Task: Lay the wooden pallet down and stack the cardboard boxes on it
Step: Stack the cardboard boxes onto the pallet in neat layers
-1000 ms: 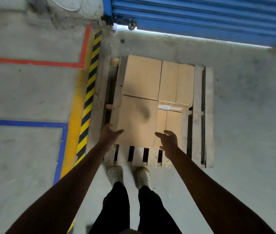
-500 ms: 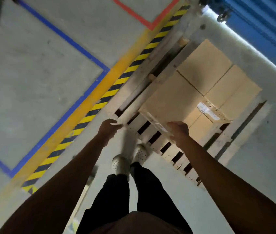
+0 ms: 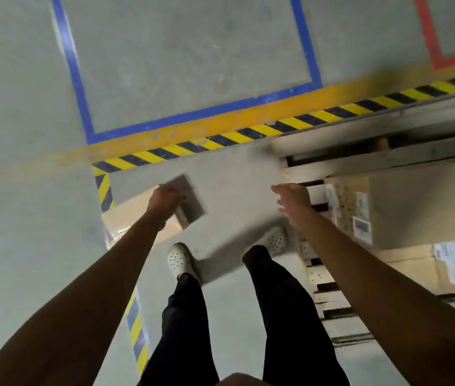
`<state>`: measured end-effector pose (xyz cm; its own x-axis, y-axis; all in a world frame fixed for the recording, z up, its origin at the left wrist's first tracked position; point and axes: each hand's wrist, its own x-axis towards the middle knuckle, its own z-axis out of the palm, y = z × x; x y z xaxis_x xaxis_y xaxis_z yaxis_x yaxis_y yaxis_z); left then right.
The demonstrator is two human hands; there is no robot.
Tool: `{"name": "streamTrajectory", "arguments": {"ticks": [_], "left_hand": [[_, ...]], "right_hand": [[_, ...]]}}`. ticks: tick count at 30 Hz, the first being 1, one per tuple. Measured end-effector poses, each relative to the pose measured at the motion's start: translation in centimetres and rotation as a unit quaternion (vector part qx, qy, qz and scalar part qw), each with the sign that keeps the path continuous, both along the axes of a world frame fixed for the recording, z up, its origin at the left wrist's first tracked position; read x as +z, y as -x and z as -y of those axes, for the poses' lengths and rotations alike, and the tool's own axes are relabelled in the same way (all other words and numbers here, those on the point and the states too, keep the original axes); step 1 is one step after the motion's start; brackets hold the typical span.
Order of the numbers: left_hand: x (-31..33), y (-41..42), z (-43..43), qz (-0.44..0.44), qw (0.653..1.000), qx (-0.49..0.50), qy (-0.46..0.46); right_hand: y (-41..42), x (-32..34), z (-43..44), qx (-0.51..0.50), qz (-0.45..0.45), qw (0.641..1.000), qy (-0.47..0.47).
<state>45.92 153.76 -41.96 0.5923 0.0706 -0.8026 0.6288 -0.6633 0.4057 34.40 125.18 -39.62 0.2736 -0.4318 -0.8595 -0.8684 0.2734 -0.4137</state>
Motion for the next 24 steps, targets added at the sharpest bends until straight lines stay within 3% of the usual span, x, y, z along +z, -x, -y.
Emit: {"name": "streamTrajectory", "arguments": {"ticks": [6, 10, 17, 24], "left_hand": [[-7.2, 1.1, -14.9, -0.034, 0.991, 0.123, -0.041], [-13.3, 2.7, -22.0, -0.043, 0.985, 0.147, -0.079], [-24.5, 3.8, -29.5, -0.037, 0.975, 0.177, -0.126], [-33.0, 3.9, -33.7, -0.016, 0.965, 0.195, -0.173]], "right_hand": [[-4.2, -7.1, -12.9, 0.082, -0.005, 0.997, -0.015], [-5.2, -13.7, -20.8, 0.14, -0.023, 0.99, -0.026], [-5.9, -25.3, -28.9, 0.176, -0.044, 0.982, -0.046], [-6.0, -33.1, -33.7, 0.353, -0.046, 0.934, -0.038]]}}
